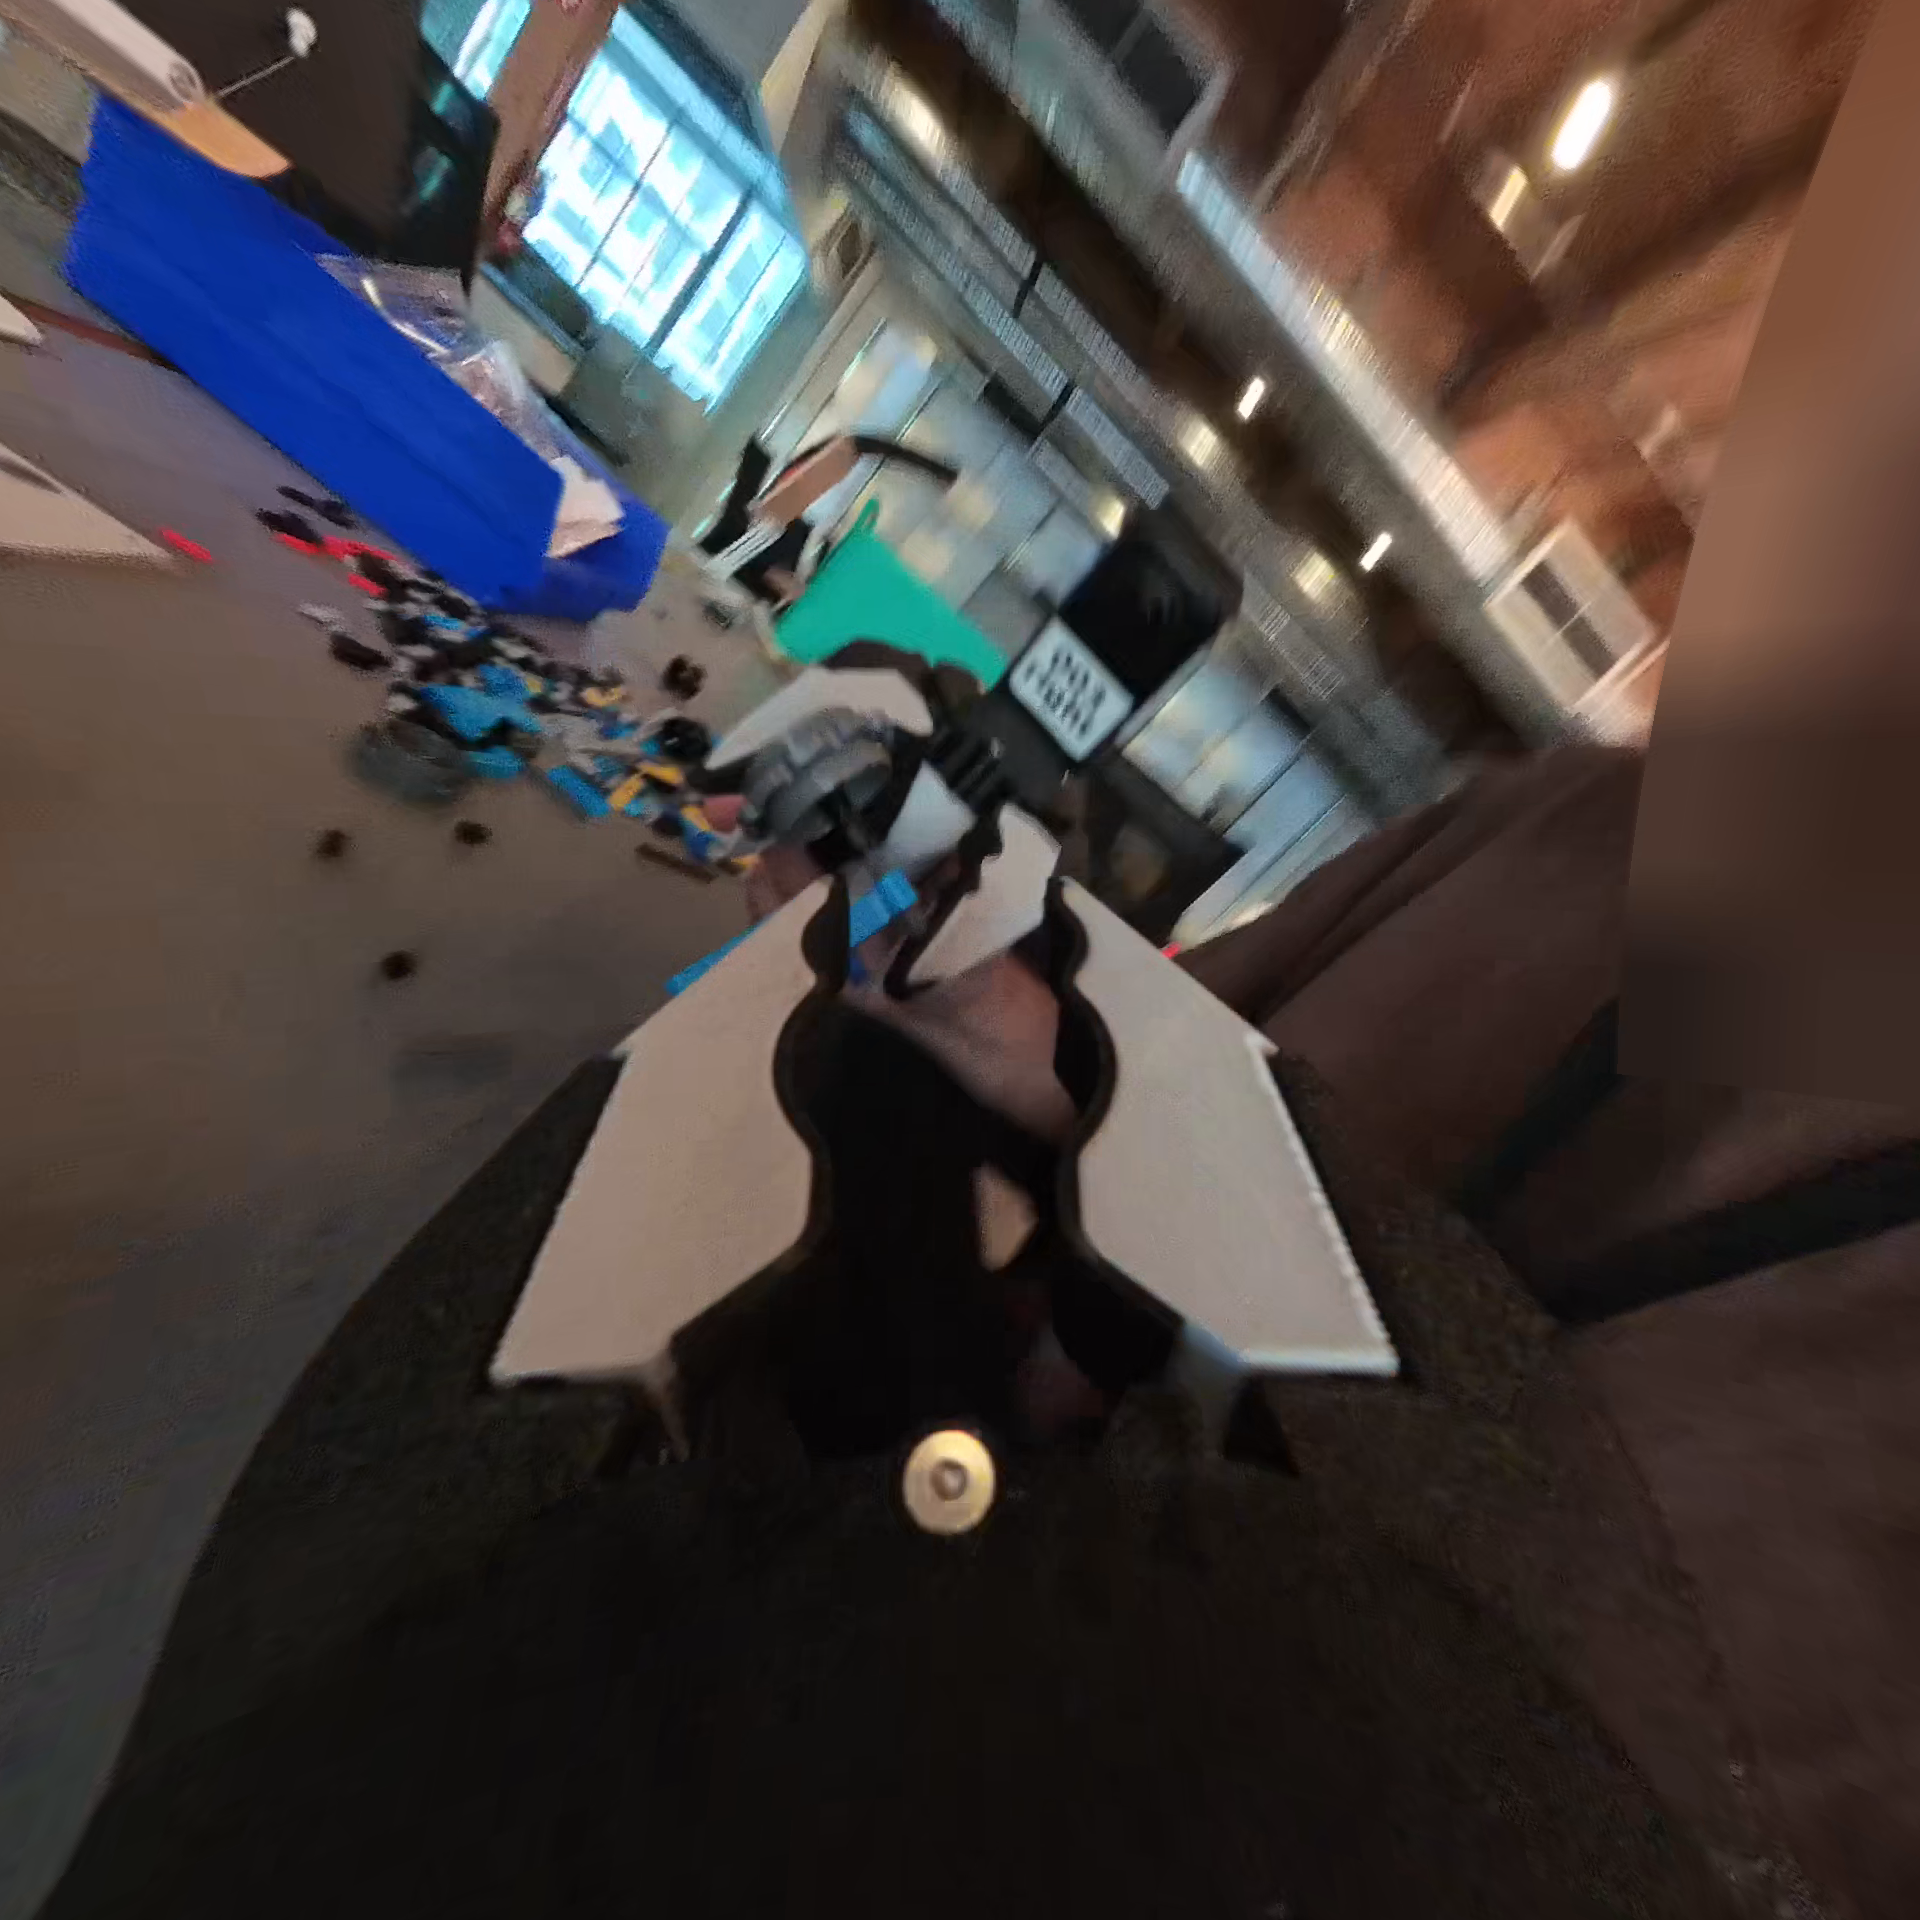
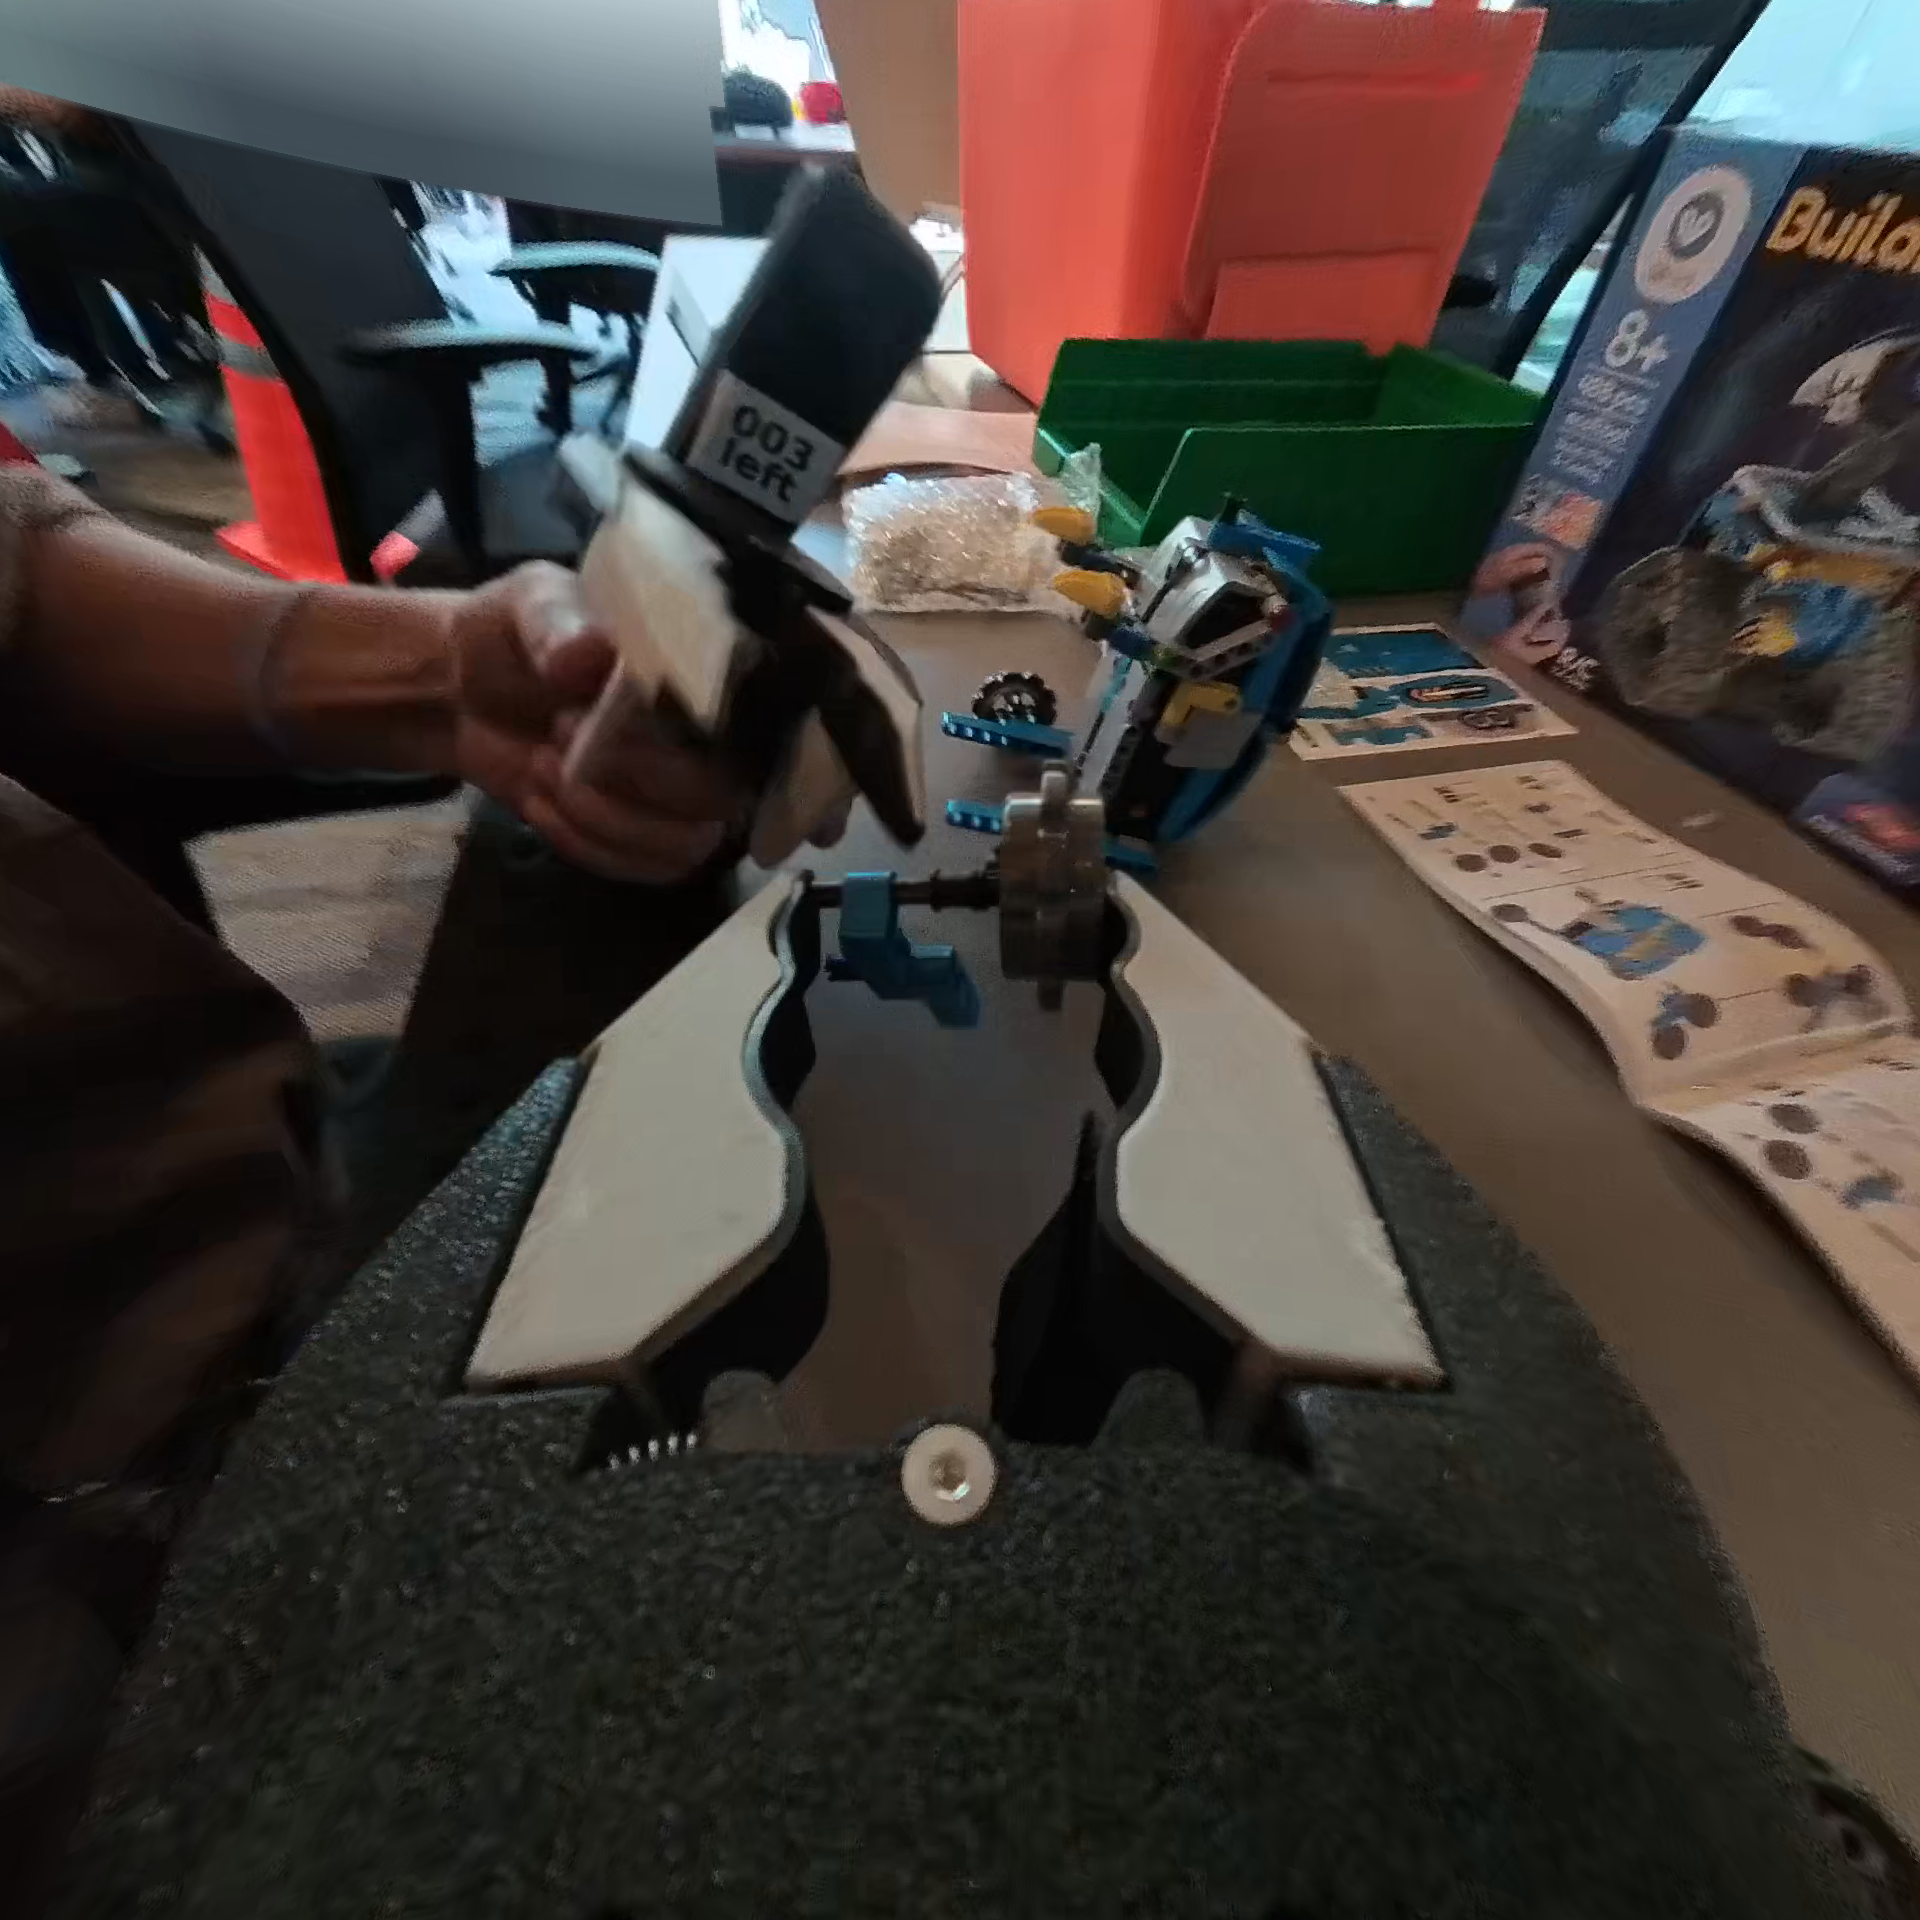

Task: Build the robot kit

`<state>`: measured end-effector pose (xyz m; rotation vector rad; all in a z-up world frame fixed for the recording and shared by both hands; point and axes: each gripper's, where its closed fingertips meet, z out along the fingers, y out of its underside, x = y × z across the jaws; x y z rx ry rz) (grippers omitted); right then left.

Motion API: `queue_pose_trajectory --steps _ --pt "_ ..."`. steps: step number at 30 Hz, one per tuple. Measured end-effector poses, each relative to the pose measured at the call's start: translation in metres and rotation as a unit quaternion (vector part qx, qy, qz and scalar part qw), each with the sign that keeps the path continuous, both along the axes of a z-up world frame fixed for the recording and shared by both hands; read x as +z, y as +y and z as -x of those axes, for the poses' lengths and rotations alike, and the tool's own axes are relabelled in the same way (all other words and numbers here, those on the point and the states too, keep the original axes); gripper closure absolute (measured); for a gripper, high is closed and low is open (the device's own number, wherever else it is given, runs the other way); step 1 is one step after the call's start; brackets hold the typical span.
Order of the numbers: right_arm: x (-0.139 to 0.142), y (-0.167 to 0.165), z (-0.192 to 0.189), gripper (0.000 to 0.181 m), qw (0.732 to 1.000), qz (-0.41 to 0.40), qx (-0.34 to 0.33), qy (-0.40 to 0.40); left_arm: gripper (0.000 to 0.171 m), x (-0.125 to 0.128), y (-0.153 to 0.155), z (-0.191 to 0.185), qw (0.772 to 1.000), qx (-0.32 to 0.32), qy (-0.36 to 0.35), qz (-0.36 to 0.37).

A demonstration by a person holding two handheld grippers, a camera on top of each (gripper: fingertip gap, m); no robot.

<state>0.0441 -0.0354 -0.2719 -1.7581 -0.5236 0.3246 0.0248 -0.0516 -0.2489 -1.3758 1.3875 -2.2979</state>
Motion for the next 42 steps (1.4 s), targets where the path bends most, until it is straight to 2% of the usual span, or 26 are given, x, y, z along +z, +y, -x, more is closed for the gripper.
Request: queue_pose_trajectory --steps 1,2,6,10,14,17,20,23,26,29,30,32,36,42 --pt "-0.002 0.0 0.001 0.128 1.0 -0.002 -0.002 -0.02 0.135 0.003 0.005 -0.001 0.999 -0.005 0.007 0.049" --pt "-0.003 0.001 0.002 0.128 0.999 -0.009 -0.007 -0.039 0.134 0.0 0.005 -0.004 0.998 -0.007 0.021 0.064" --pt "-0.002 0.001 0.009 0.128 0.996 -0.035 -0.011 -0.086 0.137 -0.017 -0.012 -0.012 0.997 -0.024 0.069 0.019" --pt "-0.006 0.002 0.013 0.127 0.993 -0.035 -0.01 -0.111 0.159 -0.017 -0.017 -0.014 0.996 -0.035 0.075 0.043" --pt "-0.013 0.006 0.01 0.125 0.993 -0.026 -0.022 -0.113 0.162 -0.026 -0.017 -0.016 0.993 -0.03 0.105 0.045" --pt "-0.01 0.013 -0.001 0.102 0.99 -0.042 -0.06 -0.122 0.164 -0.029 -0.019 -0.017 0.992 -0.027 0.115 0.043" --pt "-0.014 0.012 0.005 0.127 0.989 -0.04 -0.045 -0.138 0.165 -0.031 -0.012 -0.021 0.992 -0.001 0.121 0.046" --pt "-0.013 0.017 -0.002 0.127 0.982 -0.041 -0.091 -0.163 0.165 -0.032 -0.003 -0.024 0.991 0.034 0.12 0.049" --pt "-0.013 0.021 -0.014 0.12 0.978 -0.024 -0.148 -0.148 0.165 -0.03 0.009 -0.026 0.989 0.064 0.113 0.064" --pt "-0.017 0.023 -0.015 0.12 0.983 0.004 -0.15 -0.107 0.165 -0.031 0.012 -0.026 0.988 0.075 0.114 0.068" --pt "-0.02 0.022 -0.01 0.131 0.987 0.018 -0.133 -0.087 0.165 -0.031 0.013 -0.027 0.988 0.08 0.114 0.063" --pt "-0.022 0.021 -0.008 0.134 0.99 0.036 -0.125 -0.059 0.165 -0.031 0.013 -0.026 0.988 0.078 0.114 0.068" --pt "-0.022 0.02 -0.007 0.14 0.985 0.022 -0.126 -0.117 0.166 -0.031 0.013 -0.026 0.988 0.081 0.112 0.064" --pt "-0.027 0.019 -0.007 0.143 0.985 0.034 -0.114 -0.126 0.166 -0.034 0.014 -0.027 0.988 0.085 0.12 0.056"
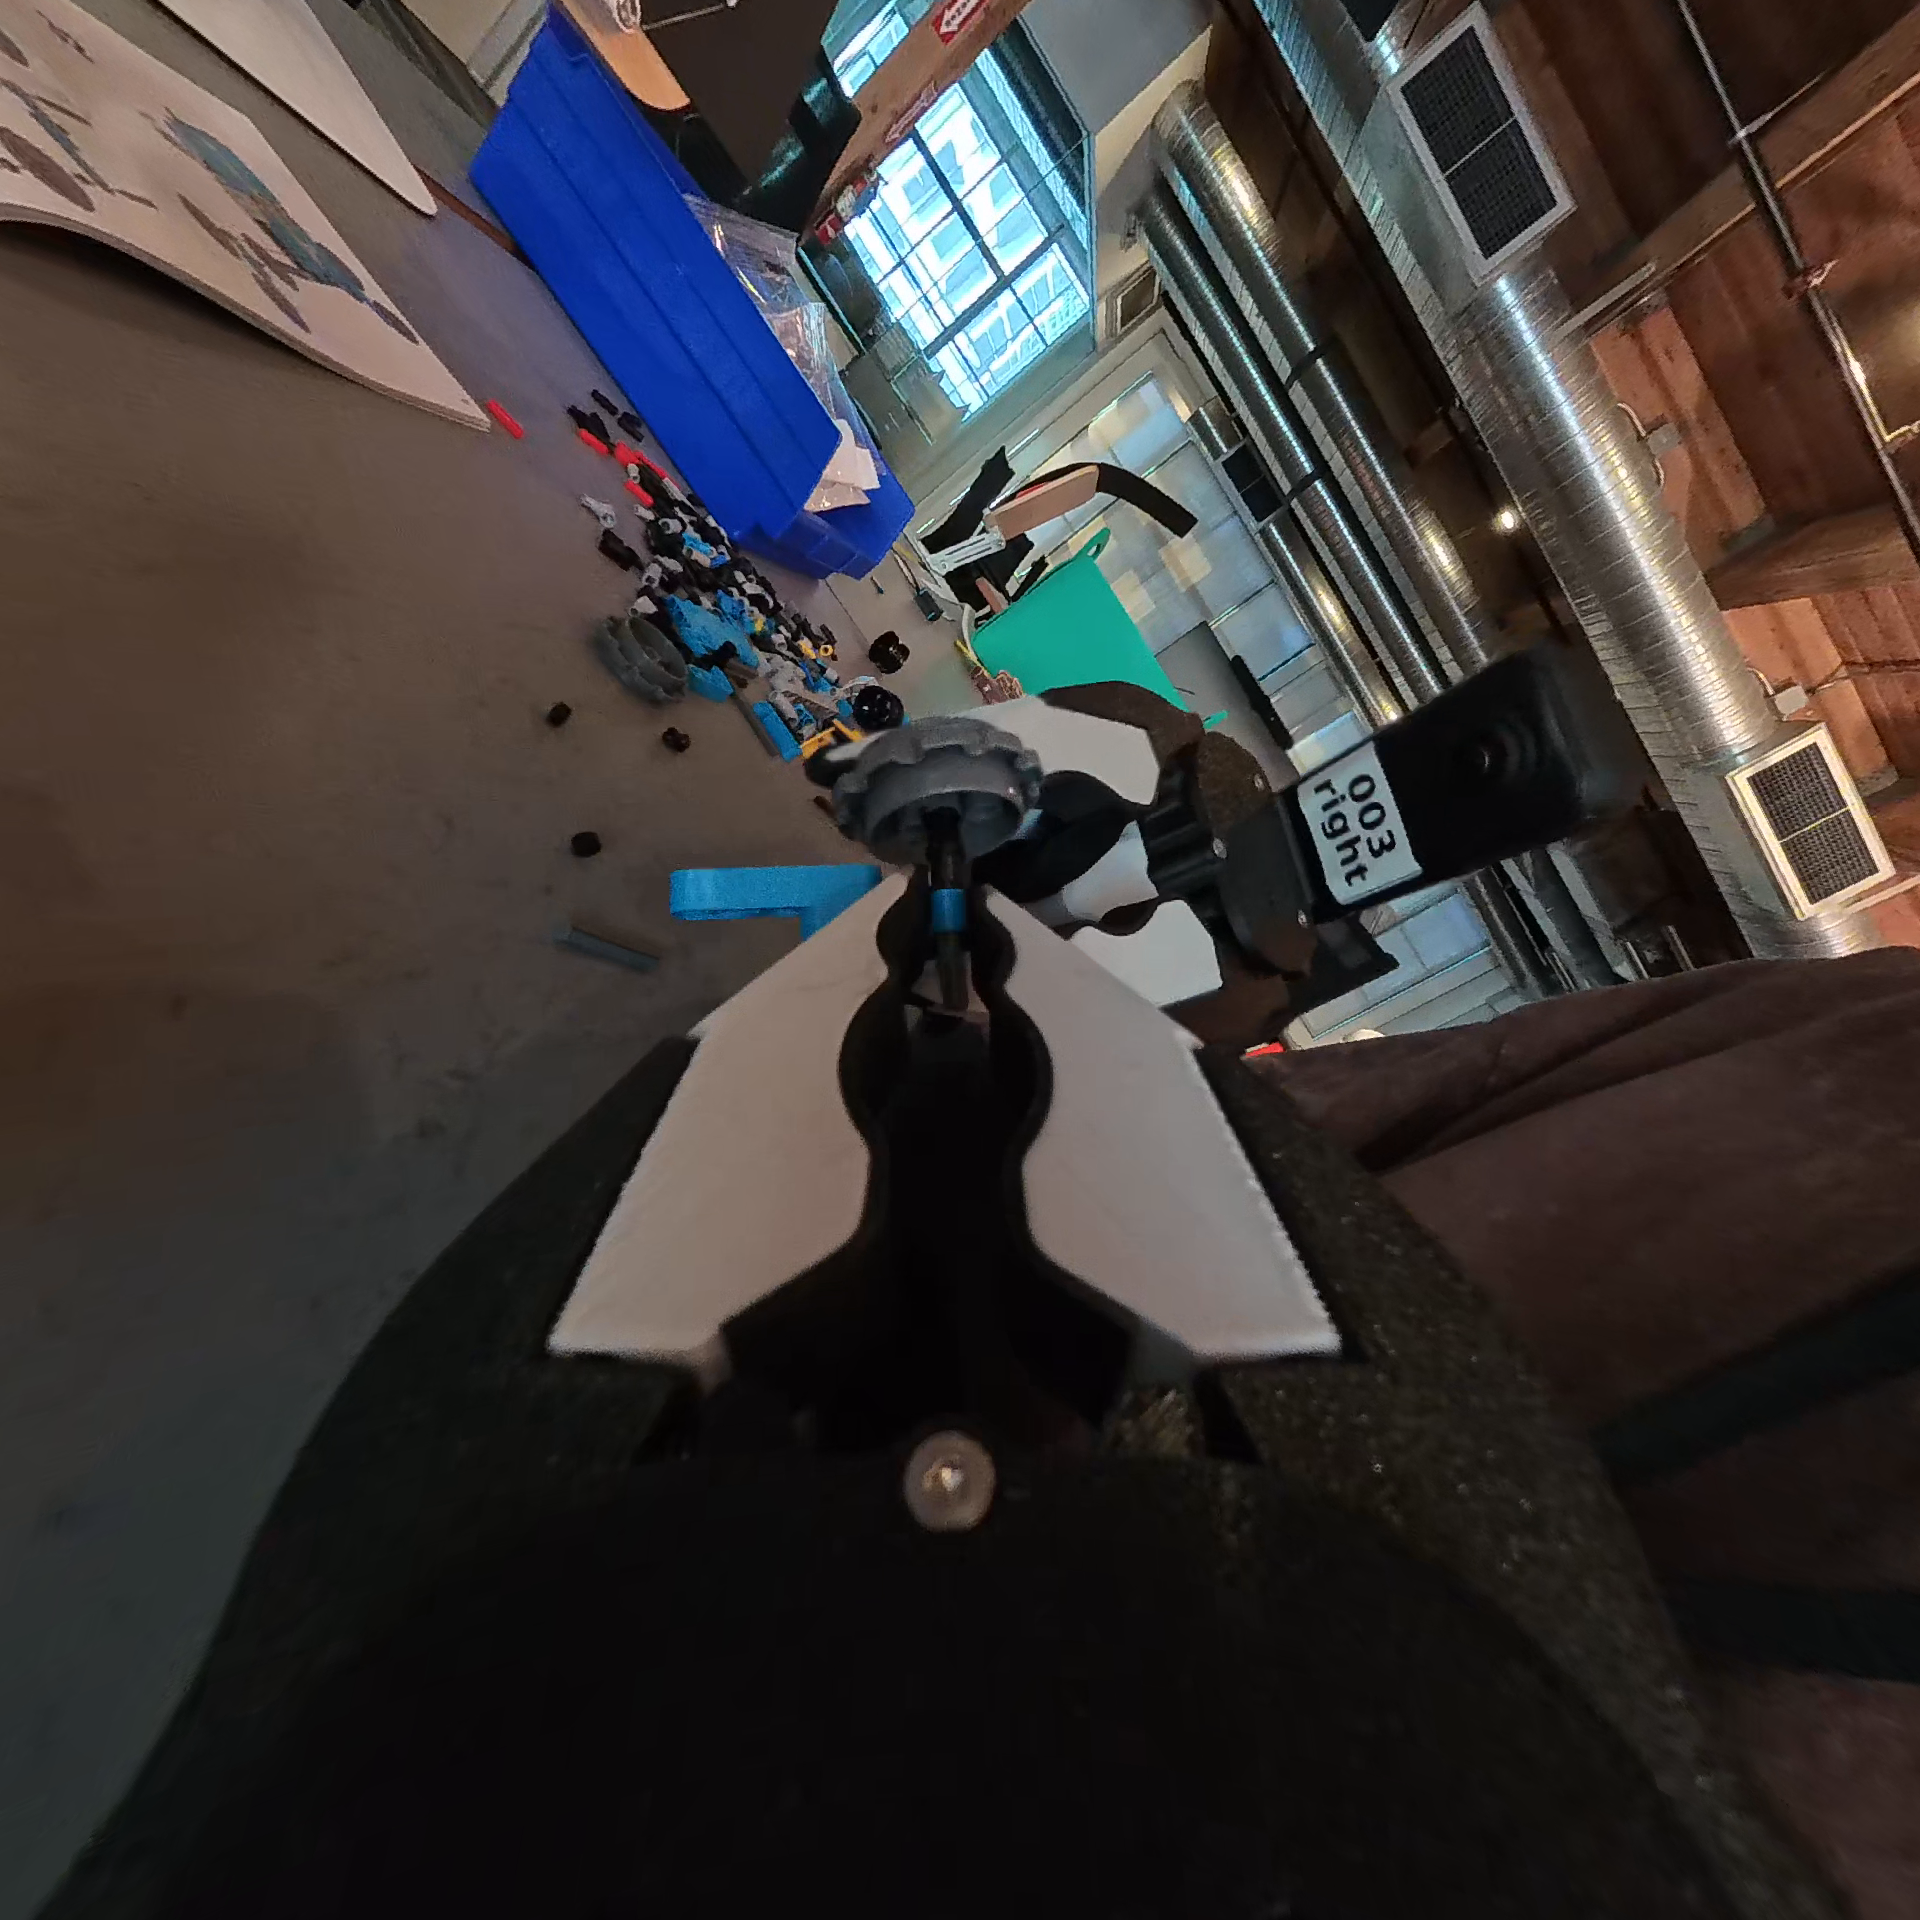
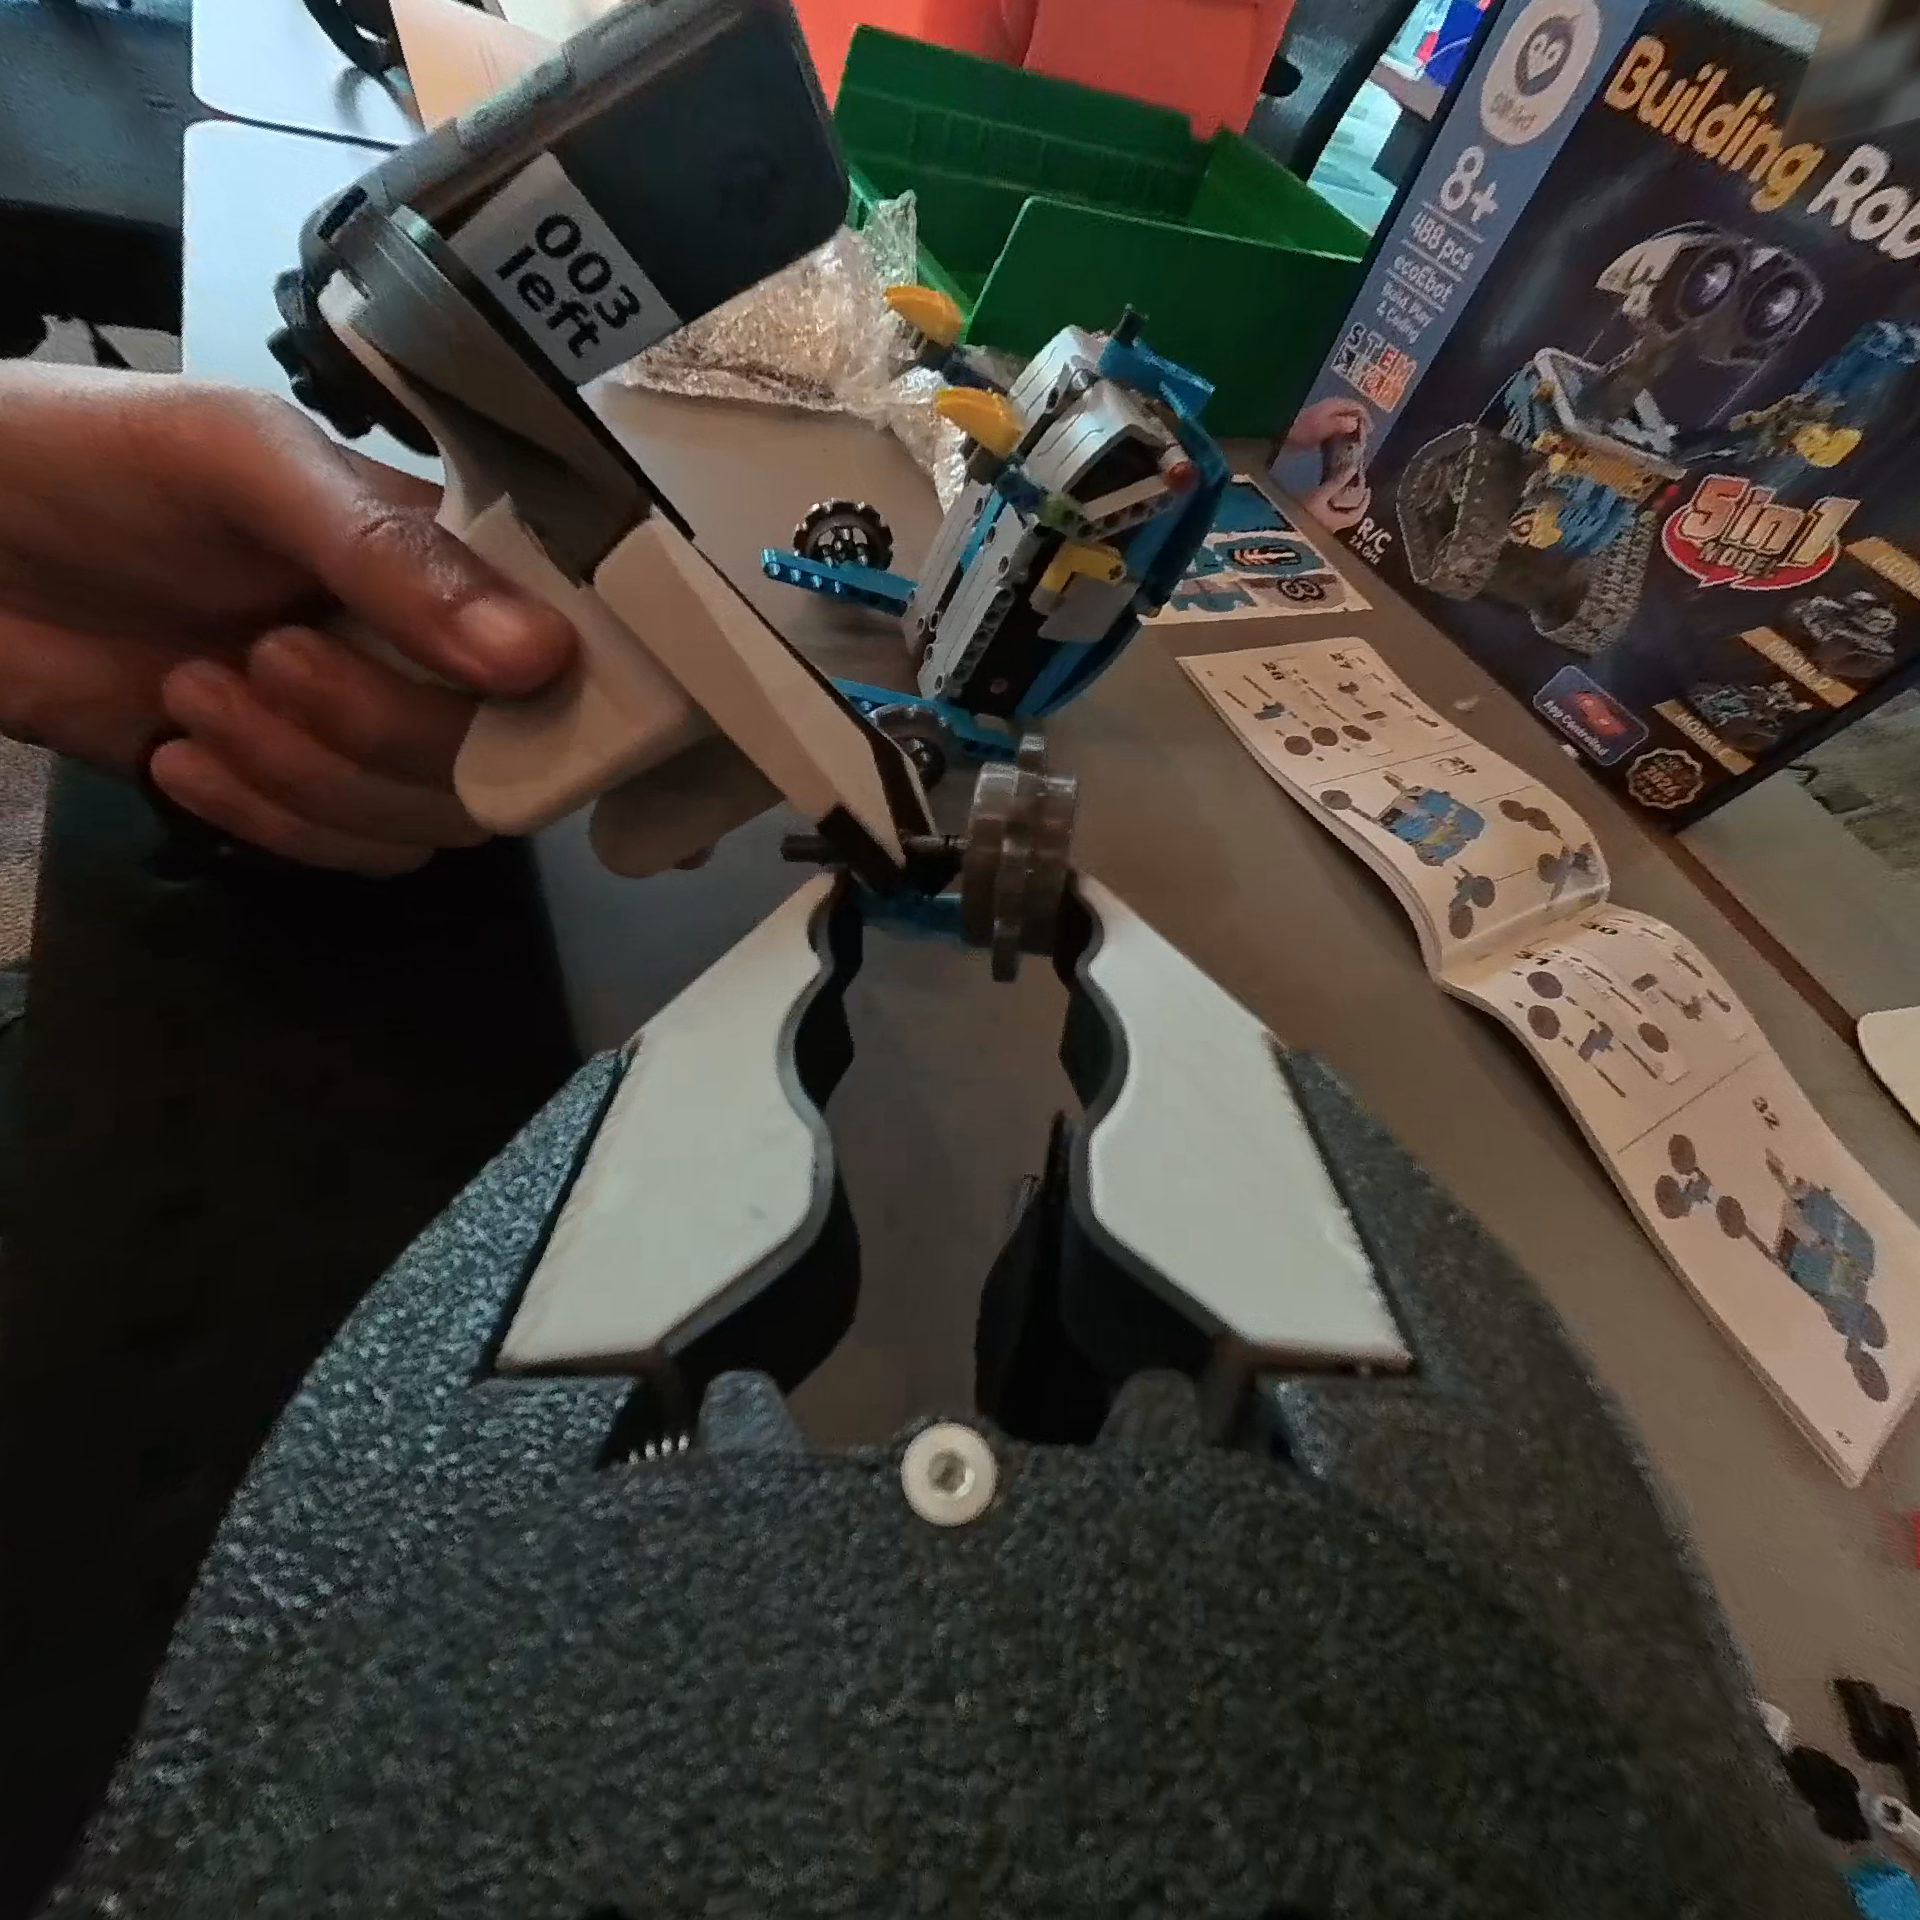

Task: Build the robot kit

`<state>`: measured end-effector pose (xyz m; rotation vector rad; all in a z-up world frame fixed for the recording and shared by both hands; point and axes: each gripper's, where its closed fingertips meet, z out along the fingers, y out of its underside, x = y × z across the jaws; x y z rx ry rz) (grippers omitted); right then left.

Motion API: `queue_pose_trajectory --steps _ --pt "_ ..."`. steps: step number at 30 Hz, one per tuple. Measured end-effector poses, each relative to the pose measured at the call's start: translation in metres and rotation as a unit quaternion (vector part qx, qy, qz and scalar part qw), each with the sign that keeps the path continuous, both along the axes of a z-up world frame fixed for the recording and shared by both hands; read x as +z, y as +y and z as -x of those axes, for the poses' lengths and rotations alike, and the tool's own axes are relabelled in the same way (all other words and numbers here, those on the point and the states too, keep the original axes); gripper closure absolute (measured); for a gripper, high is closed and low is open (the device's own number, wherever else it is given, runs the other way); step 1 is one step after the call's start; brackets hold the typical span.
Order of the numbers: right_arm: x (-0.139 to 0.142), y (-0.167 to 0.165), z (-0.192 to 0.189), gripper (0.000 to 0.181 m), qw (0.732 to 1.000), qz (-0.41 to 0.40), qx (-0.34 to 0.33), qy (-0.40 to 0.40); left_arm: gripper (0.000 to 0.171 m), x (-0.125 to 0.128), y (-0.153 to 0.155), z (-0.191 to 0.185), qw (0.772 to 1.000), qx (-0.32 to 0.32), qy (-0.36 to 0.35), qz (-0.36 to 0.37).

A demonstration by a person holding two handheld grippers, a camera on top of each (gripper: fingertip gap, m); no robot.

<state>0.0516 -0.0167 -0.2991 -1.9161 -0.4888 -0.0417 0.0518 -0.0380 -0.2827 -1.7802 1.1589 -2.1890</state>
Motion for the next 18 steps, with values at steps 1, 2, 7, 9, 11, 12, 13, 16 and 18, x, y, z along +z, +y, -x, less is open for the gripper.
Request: queue_pose_trajectory --steps 1,2,7,9,11,12,13,16,18 --pt "-0.001 0.0 0.0 0.143 1.0 0.004 0.004 0.001 0.166 -0.001 0.0 0.0 1.0 0.0 0.001 -0.001" --pt "-0.002 0.0 0.0 0.143 1.0 0.005 0.004 0.001 0.166 -0.001 0.0 -0.001 1.0 0.001 0.003 -0.001" --pt "-0.001 0.003 0.002 0.141 0.998 0.005 0.013 0.06 0.166 0.001 0.003 0.001 1.0 -0.002 -0.002 -0.001" --pt "0.003 -0.003 0.005 0.138 0.997 -0.003 0.055 0.058 0.166 0.005 -0.001 0.006 0.999 -0.023 -0.015 -0.02" --pt "0.007 -0.015 0.008 0.131 0.989 0.009 0.109 0.096 0.167 0.005 -0.007 0.015 0.994 -0.06 -0.027 -0.082" --pt "0.008 -0.025 0.014 0.123 0.978 0.027 0.157 0.137 0.166 0.001 -0.011 0.019 0.988 -0.078 -0.028 -0.129" --pt "0.011 -0.033 0.019 0.119 0.963 0.046 0.195 0.181 0.166 -0.001 -0.015 0.023 0.981 -0.092 -0.034 -0.17" --pt "0.016 -0.044 0.028 0.116 0.93 0.066 0.256 0.254 0.166 -0.007 -0.026 0.029 0.962 -0.127 -0.041 -0.239" --pt "0.015 -0.046 0.031 0.127 0.928 0.068 0.264 0.254 0.166 -0.01 -0.031 0.03 0.956 -0.138 -0.042 -0.254"
